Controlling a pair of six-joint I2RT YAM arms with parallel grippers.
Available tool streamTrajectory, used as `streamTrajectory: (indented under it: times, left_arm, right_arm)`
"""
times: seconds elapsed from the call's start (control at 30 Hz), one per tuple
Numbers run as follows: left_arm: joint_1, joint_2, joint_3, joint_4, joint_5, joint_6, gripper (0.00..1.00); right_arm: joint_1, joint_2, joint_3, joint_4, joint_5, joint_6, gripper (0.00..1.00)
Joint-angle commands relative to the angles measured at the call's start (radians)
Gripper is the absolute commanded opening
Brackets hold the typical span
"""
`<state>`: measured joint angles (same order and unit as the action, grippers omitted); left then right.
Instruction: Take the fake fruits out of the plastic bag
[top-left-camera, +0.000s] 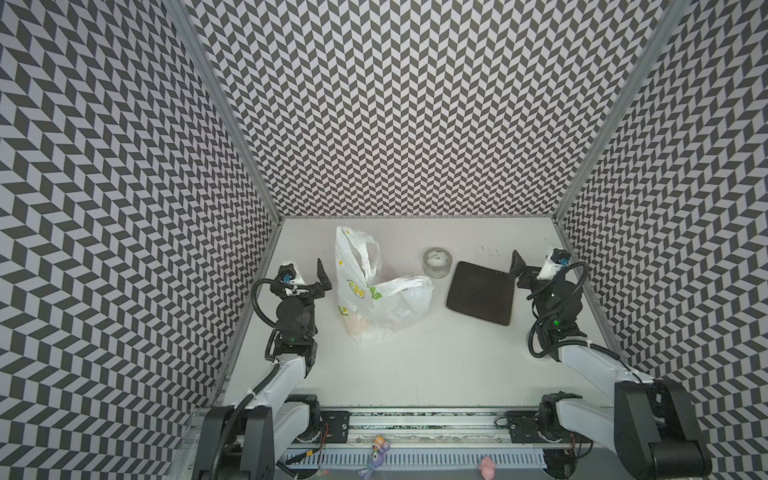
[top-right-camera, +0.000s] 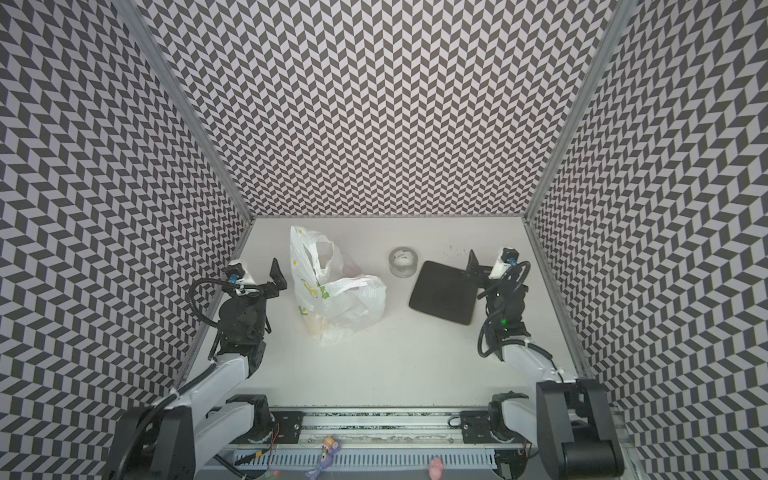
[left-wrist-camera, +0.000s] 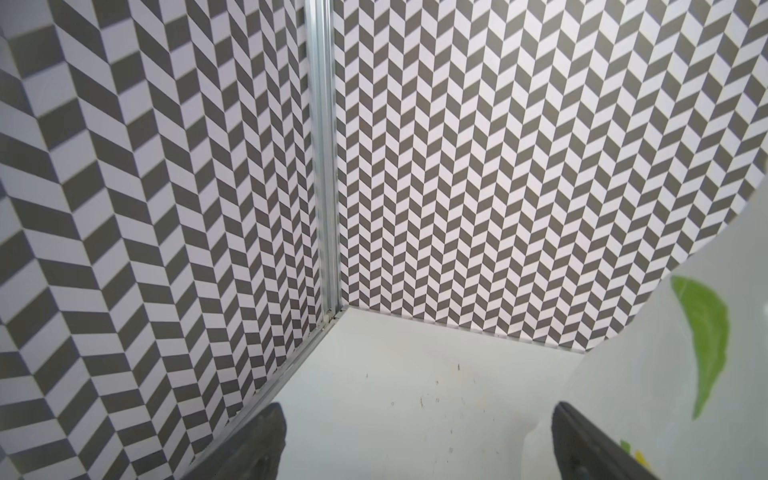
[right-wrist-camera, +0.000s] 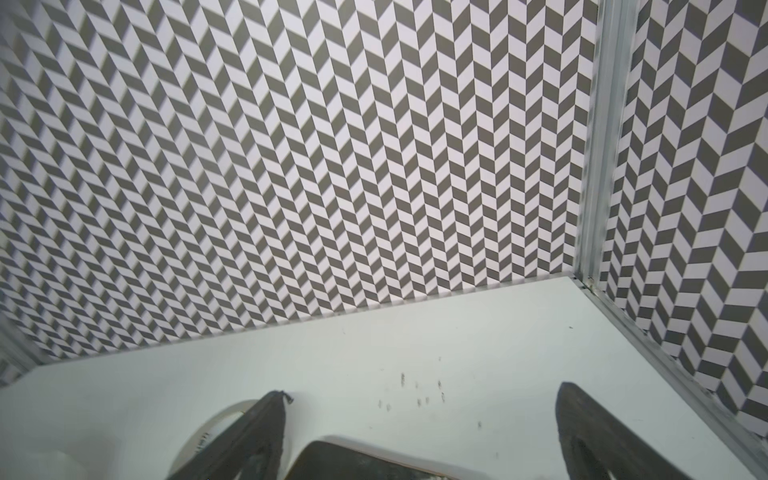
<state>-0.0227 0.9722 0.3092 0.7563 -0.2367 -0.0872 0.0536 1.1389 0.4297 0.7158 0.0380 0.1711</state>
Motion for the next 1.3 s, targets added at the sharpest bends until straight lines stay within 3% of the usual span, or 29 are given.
streamTrajectory:
  times: [0.0, 0.1, 0.23, 0.5, 0.77, 0.9, 1.13, 1.27]
  left_arm:
    - [0.009, -0.108, 0.075, -0.400, -0.046, -0.111, 1.00]
    - [0.009, -0.191, 0.165, -0.629, -0.037, -0.224, 1.00]
    - [0.009, -0.236, 0.326, -0.864, 0.059, -0.328, 1.00]
    - [0.007, -0.164, 0.697, -1.263, 0.334, -0.443, 0.97]
    - [0.005, -0.083, 0.940, -1.428, 0.593, -0.474, 0.87]
    - [-0.049, -0.025, 1.014, -1.474, 0.669, -0.524, 0.85]
    - [-0.250, 0.084, 1.078, -1.535, 0.596, -0.600, 0.81]
    - [-0.326, 0.148, 1.095, -1.571, 0.534, -0.613, 0.84]
  right_arm:
    - [0.013, -0.038, 0.065, -0.294, -0.097, 0.167, 0.96]
    - [0.033, -0.056, 0.139, -0.422, -0.222, 0.192, 0.95]
    - [0.097, -0.083, 0.228, -0.534, -0.376, 0.124, 0.94]
    - [0.351, -0.146, 0.302, -0.567, -0.591, -0.215, 0.94]
    - [0.503, -0.071, 0.367, -0.598, -0.677, -0.454, 0.90]
    - [0.540, -0.031, 0.379, -0.515, -0.670, -0.480, 0.79]
    - [0.590, 0.055, 0.423, -0.478, -0.653, -0.530, 0.54]
    - [0.618, 0.064, 0.423, -0.496, -0.646, -0.559, 0.35]
